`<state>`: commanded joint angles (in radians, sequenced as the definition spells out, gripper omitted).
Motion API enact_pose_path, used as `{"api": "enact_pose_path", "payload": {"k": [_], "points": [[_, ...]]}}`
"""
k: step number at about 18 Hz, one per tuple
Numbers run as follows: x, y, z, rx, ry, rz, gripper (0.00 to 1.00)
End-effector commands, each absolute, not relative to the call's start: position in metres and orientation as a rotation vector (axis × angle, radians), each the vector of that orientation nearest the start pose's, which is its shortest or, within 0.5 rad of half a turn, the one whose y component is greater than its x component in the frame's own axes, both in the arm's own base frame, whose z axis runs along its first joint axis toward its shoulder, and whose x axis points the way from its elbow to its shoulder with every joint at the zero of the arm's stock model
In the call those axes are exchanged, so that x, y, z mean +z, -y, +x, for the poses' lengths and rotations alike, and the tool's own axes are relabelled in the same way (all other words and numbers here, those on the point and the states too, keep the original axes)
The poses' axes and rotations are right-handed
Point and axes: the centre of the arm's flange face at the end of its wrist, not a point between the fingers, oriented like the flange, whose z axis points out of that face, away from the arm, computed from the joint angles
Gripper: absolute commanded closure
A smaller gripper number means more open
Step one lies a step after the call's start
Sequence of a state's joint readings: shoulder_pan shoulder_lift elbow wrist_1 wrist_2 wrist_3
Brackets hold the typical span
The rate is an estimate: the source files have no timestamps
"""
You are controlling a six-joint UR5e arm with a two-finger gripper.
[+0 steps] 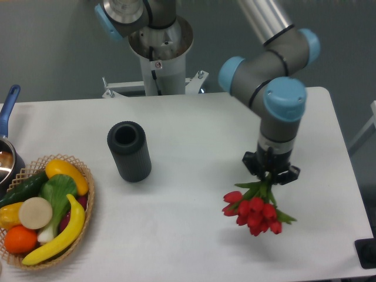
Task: Pick up the flowers from the table
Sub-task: 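Close the gripper on the stems and lift the tulips off the table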
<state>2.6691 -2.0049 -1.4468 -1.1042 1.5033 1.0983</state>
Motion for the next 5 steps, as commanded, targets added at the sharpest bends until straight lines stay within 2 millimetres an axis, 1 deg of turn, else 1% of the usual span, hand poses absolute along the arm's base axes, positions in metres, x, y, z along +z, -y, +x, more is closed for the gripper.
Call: {"api": "enact_pose_path", "payload": {"k": [3,5], "points": [[0.3523,-0.4276,-0.5297,0.148,-0.012,-3.016,1.00],[0.3528,-0.4272,-0.5280,0.131,-0.070,-3.031,1.00]]}}
